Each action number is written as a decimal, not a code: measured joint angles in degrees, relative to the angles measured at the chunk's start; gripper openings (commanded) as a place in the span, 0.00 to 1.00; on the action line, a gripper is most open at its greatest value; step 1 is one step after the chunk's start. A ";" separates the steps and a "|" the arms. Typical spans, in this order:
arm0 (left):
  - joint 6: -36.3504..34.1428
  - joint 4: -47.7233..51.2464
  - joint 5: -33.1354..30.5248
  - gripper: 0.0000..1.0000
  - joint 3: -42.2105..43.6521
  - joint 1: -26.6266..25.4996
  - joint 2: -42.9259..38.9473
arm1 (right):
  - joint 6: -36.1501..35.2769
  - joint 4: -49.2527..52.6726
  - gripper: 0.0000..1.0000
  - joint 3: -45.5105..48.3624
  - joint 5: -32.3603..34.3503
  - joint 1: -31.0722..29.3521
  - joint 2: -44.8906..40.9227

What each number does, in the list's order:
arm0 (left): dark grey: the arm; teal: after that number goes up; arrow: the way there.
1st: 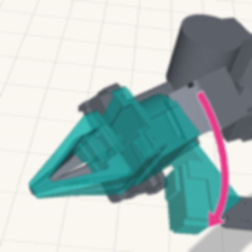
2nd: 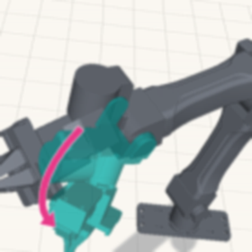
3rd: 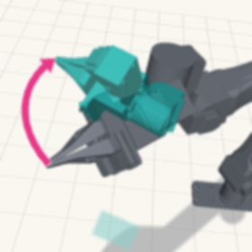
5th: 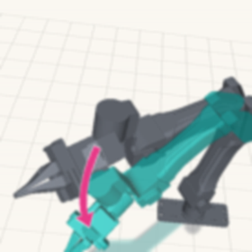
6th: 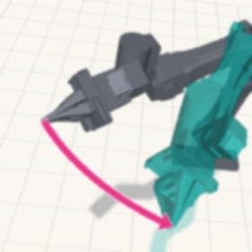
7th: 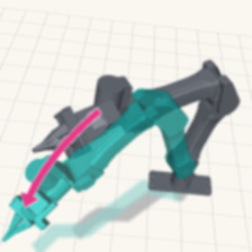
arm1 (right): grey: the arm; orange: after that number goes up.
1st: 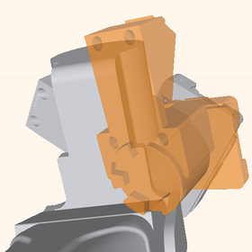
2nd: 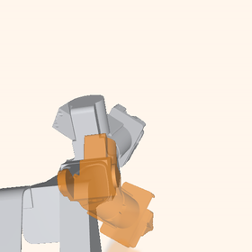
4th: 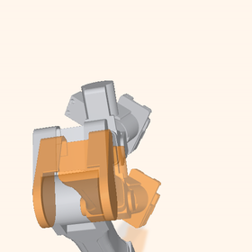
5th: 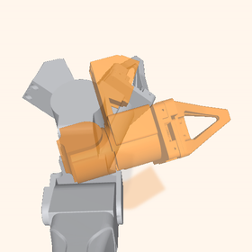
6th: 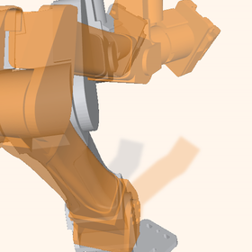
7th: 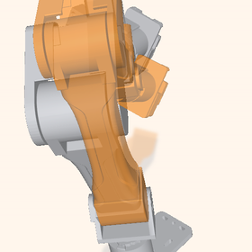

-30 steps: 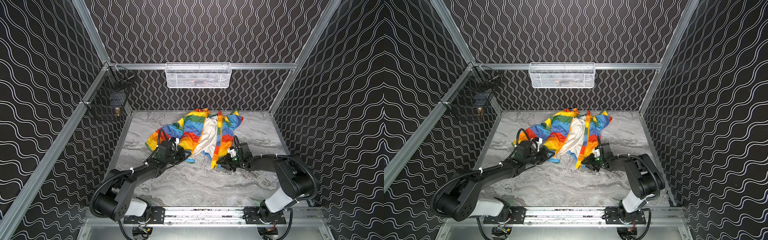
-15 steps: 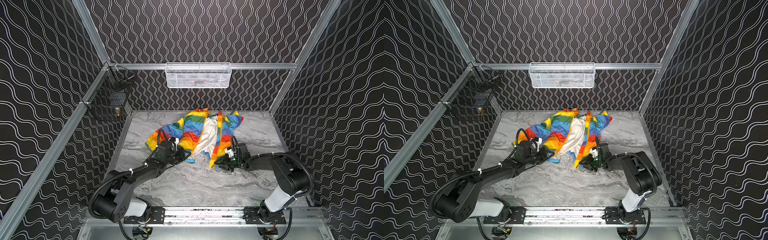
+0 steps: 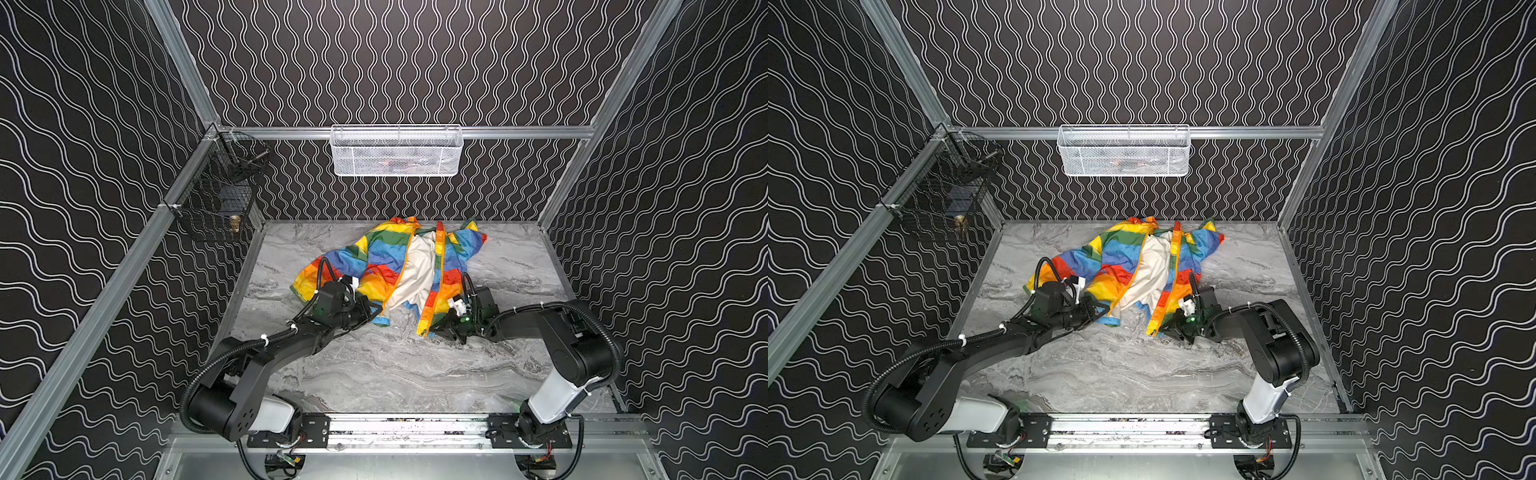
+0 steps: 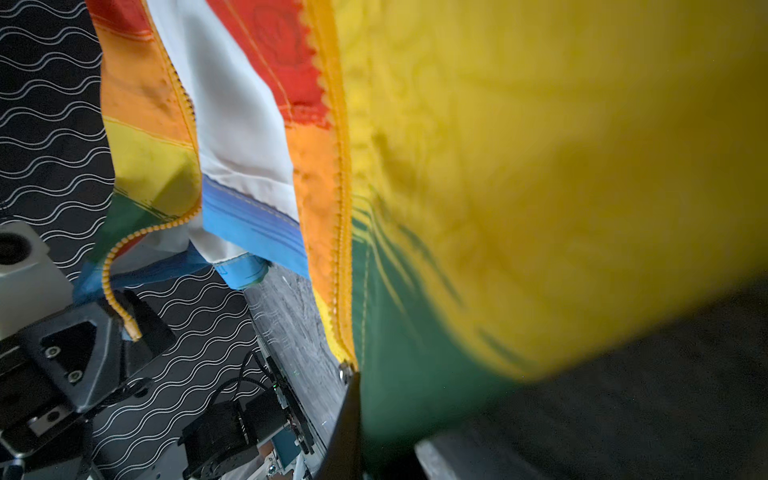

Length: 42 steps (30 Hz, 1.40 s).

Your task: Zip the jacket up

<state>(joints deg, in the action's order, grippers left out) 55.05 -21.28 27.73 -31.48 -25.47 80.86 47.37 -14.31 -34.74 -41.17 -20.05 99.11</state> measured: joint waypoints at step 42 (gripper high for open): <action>-2.62 -9.16 1.05 0.00 -13.46 -16.33 29.27 | 1.25 -2.62 0.16 1.77 -1.20 0.02 -0.72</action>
<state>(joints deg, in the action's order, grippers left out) 52.42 -30.44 28.77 -44.95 -41.80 110.13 48.62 -16.93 -32.97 -42.37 -20.03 98.39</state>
